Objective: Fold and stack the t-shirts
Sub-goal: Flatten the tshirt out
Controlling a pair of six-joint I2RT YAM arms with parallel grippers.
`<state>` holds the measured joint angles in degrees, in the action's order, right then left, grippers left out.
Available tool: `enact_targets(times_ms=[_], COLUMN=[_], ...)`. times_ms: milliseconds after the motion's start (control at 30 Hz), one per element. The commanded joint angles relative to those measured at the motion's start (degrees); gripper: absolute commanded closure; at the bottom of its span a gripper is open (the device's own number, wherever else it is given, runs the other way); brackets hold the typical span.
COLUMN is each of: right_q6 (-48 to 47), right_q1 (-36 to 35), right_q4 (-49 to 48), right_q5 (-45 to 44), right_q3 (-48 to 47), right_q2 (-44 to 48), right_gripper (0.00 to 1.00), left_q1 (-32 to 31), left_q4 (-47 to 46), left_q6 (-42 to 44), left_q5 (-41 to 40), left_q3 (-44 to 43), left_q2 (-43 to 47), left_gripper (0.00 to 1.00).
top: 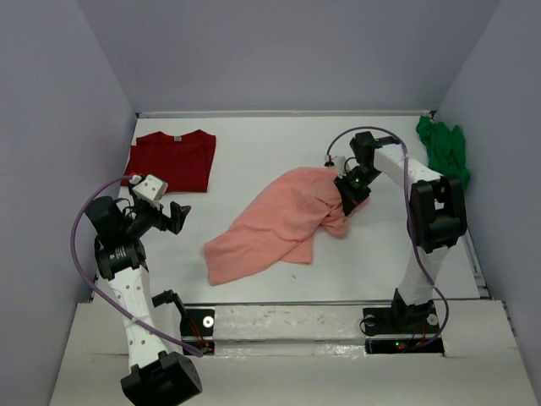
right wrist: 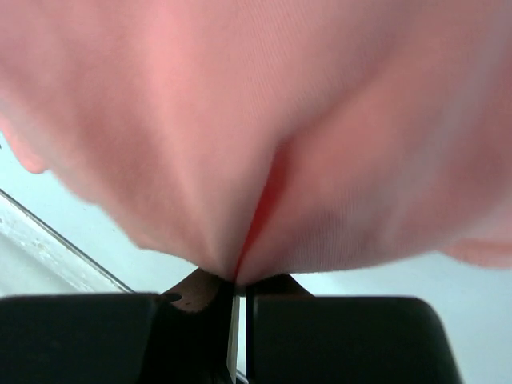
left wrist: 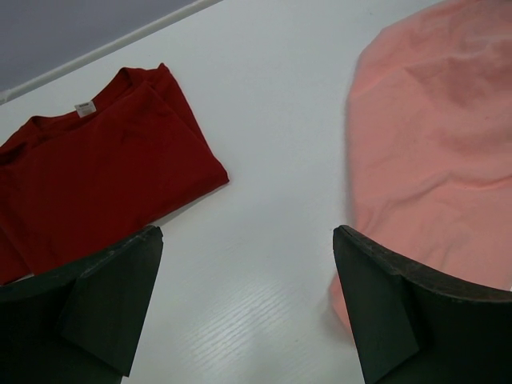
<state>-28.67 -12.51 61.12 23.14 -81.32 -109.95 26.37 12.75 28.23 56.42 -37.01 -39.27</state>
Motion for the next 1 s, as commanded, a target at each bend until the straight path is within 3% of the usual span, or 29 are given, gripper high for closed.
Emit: enact_targets(times_ms=[0, 200, 367, 467, 500, 567, 633, 667, 700, 767, 833, 967], right_q6=[0.36, 1.07, 1.68, 2.21, 2.56, 2.82, 3.26, 3.35, 3.44, 3.53, 3.62, 4.14], right_q1=[-0.76, -0.76, -0.76, -0.76, -0.76, -0.76, -0.76, -0.76, -0.76, -0.76, -0.76, -0.76], right_q4=[3.47, 4.97, 2.69, 1.19, 1.02, 0.67, 0.31, 0.23, -0.04, -0.21, -0.56, -1.18], right_q5=[-2.3, -6.61, -14.08, -14.26, -14.08, -13.73, -13.47, -13.38, -13.47, -13.9, -14.26, -15.22], right_q3=[-11.47, -22.82, -22.92, -22.66, -22.83, -22.74, -22.74, -22.57, -22.39, -22.39, -22.04, -21.52], right_q2=[6.15, 4.32, -0.43, -3.24, -3.86, -5.27, -5.89, -6.32, -6.41, -6.5, -6.68, -7.03], right_gripper=[1.0, 1.0, 1.0, 1.0, 1.0, 1.0, 1.0, 1.0, 1.0, 1.0, 1.0, 1.0], left_q1=[-0.09, -1.14, -4.83, -10.35, -15.16, -20.02, -24.32, -25.13, -25.92, -29.41, -31.46, -31.73], left_q4=[-1.24, -1.33, -0.01, 0.95, 1.74, 5.6, 11.2, 13.07, 14.65, 20.36, 30.06, 39.34], left_q6=[1.13, 0.6, 2.09, 3.32, 5.24, 7.09, 11.21, 12.8, 15.95, 20.09, 30.06, 37.67], left_q5=[1.76, -0.42, -7.11, -12.81, -16.4, -19.15, -17.85, -16.53, -15.22, -15.64, -19.48, -24.85], left_q3=[-1.74, -2.71, -4.2, -5.34, -6.57, -7.98, -10.43, -11.06, -12.11, -13.16, -15.96, -18.96], left_q2=[-0.28, -2.13, -3.1, -5.02, -5.81, -8.8, -11.08, -13.18, -14.07, -16.79, -19.52, -23.04], left_gripper=[0.01, 0.01, 0.03, 0.07, 0.1, 0.23, 0.28, 0.38, 0.43, 0.43, 0.31, 0.34])
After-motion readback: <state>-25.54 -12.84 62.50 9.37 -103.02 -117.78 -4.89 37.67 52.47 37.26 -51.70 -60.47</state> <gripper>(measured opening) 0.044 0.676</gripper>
